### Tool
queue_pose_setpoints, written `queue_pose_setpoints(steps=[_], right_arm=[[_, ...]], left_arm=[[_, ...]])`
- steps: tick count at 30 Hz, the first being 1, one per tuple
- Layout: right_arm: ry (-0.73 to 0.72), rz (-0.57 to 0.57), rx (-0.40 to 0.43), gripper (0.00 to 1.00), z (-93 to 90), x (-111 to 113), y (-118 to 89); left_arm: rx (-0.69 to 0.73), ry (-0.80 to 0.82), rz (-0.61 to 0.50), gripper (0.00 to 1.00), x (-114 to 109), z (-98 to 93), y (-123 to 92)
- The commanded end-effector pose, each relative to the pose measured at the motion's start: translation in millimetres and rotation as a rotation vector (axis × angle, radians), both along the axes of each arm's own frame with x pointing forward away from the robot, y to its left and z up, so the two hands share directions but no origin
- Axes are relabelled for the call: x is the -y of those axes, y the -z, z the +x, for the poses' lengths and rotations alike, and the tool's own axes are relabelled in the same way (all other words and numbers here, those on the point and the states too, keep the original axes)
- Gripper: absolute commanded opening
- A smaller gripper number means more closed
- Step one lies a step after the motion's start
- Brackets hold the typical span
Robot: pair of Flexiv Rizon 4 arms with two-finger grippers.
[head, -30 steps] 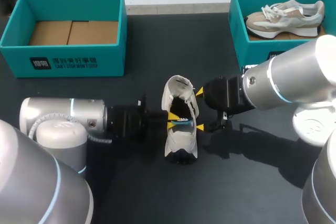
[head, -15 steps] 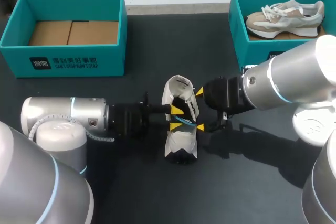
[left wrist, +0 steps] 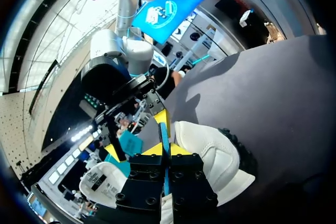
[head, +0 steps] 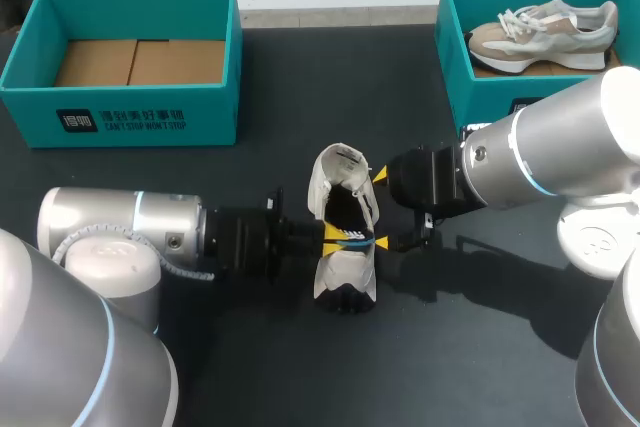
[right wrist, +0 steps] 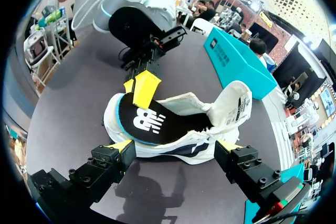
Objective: Take the shoe out of the shoebox, open the shoe tongue, remove and reinsert the insole, then place the shoe into the shoebox
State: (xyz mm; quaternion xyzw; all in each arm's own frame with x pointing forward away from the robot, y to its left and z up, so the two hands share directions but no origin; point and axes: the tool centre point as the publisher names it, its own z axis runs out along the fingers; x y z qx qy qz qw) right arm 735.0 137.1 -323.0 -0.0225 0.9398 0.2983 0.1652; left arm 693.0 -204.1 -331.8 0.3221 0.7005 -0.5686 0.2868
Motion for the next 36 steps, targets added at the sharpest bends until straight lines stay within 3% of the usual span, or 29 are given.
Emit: queue_pose_setpoints(steps=[1, 6, 11, 12, 13, 14, 19, 26, 36], right_arm=[[0.003, 0.001, 0.003, 1.0, -1.3, -1, 1], [0.003, 0.001, 0.003, 1.0, -1.3, -1, 1], [0.003, 0.001, 0.003, 1.0, -1.3, -1, 1], [0.003, 0.001, 0.003, 1.0, -1.3, -1, 1], [0.003, 0.001, 0.003, 1.0, -1.3, -1, 1], [0.003, 0.001, 0.003, 1.0, -1.3, -1, 1], [0.003, 0.001, 0.003, 1.0, -1.3, -1, 1], [0.003, 0.001, 0.003, 1.0, -1.3, -1, 1], [0.003, 0.001, 0.003, 1.0, -1.3, -1, 1]], left_arm=[[-0.002, 0.004, 0.022, 0.0, 5, 8.9, 10], [0.001, -0.017, 0.061, 0.0, -1, 18.6, 20], [0.003, -0.028, 0.054, 0.0, -5, 15.5, 16], [0.007, -0.031, 0.048, 0.04, -6, 14.6, 14], [0.011, -0.031, 0.043, 0.23, -6, 13.2, 11], [0.013, -0.031, 0.033, 0.31, -6, 11.9, 8], [0.032, -0.019, 0.008, 0.44, -9, 7.1, -12], [0.064, -0.002, -0.015, 0.47, -8, 2.6, -35], [0.082, 0.017, -0.019, 0.47, -10, -8.6, -50]])
